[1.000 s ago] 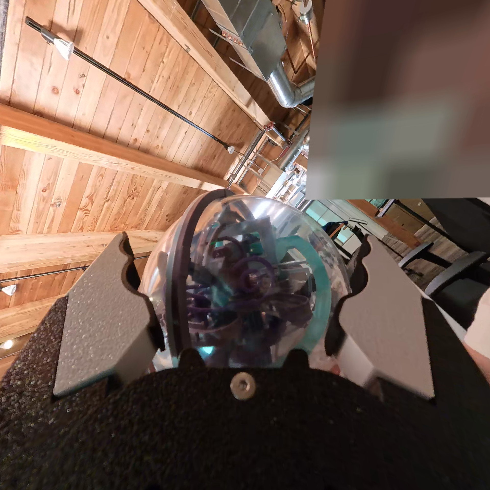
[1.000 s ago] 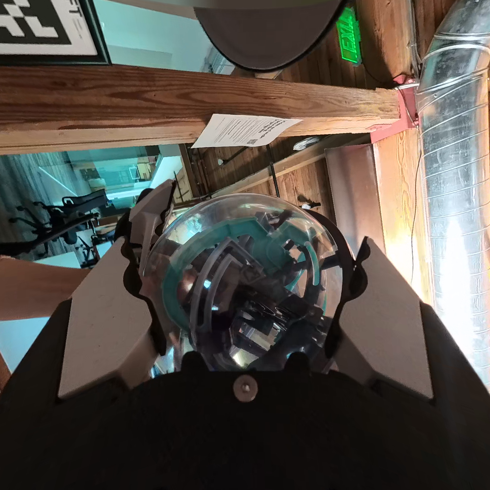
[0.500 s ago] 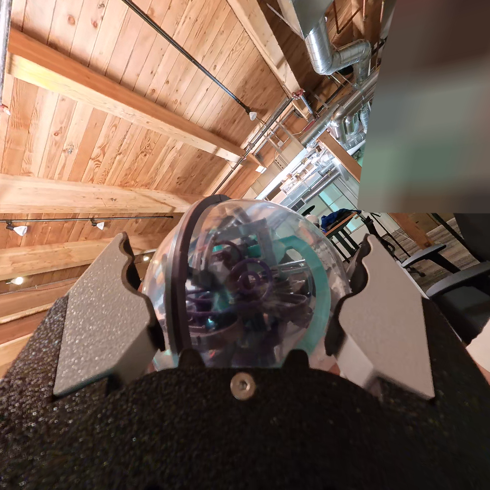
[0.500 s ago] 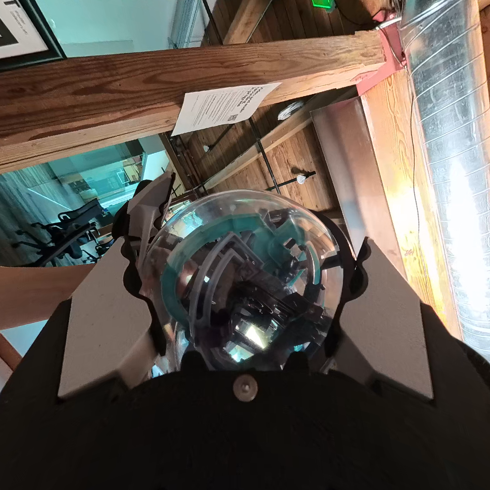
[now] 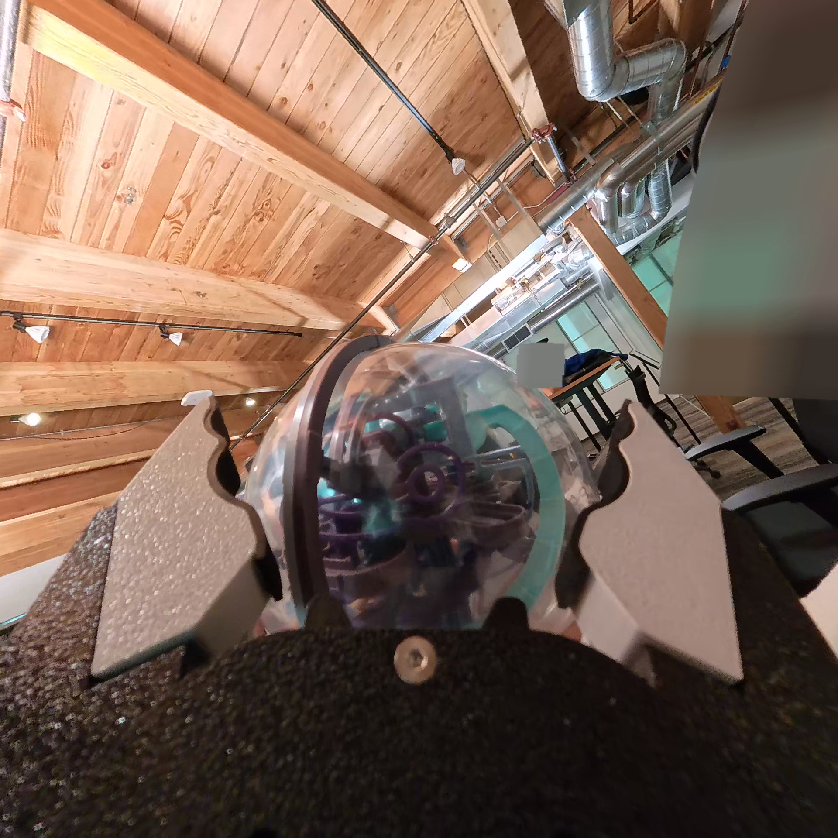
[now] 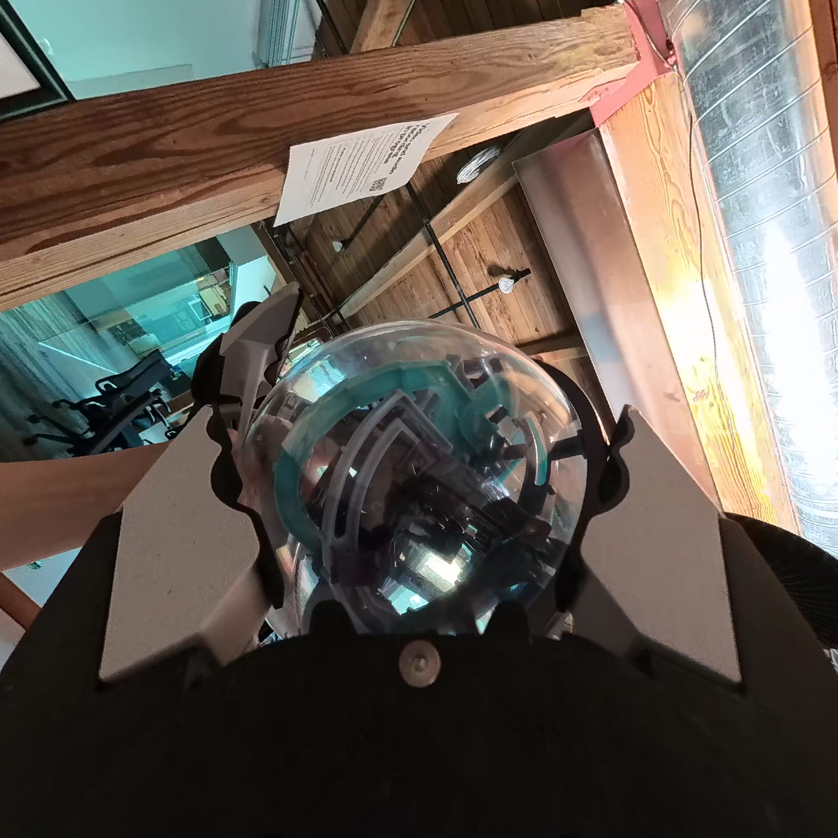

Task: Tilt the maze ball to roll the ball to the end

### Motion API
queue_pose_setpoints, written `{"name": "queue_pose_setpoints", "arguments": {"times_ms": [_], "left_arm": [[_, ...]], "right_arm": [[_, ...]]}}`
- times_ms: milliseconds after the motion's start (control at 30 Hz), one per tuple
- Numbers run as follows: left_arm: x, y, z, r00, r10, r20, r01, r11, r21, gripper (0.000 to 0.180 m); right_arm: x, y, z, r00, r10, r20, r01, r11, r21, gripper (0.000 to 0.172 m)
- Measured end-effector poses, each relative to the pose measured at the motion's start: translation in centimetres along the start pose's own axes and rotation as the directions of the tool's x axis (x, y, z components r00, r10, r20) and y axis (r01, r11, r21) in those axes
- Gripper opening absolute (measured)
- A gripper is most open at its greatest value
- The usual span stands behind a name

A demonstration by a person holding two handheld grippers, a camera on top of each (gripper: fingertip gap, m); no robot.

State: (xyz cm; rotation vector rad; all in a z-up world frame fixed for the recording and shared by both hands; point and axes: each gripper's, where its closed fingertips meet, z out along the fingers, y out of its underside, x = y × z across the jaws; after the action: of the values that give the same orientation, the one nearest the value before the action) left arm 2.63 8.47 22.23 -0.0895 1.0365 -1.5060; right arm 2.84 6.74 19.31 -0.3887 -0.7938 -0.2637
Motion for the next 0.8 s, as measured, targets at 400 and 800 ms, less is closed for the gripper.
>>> {"name": "queue_pose_setpoints", "arguments": {"times_ms": [400,800], "left_arm": [[0.2,1.7,0.8,0.994,-0.087,0.070,0.092,0.992,-0.084,0.156],[-0.1,3.1,0.4,0.989,-0.122,0.083,0.129,0.987,-0.095,0.157]], "right_arm": [[0.5,0.3,-1.6,0.994,0.094,-0.054,-0.096,0.995,-0.038,0.157],[0.3,1.4,-2.4,0.993,0.102,-0.065,-0.106,0.992,-0.062,0.158]]}}
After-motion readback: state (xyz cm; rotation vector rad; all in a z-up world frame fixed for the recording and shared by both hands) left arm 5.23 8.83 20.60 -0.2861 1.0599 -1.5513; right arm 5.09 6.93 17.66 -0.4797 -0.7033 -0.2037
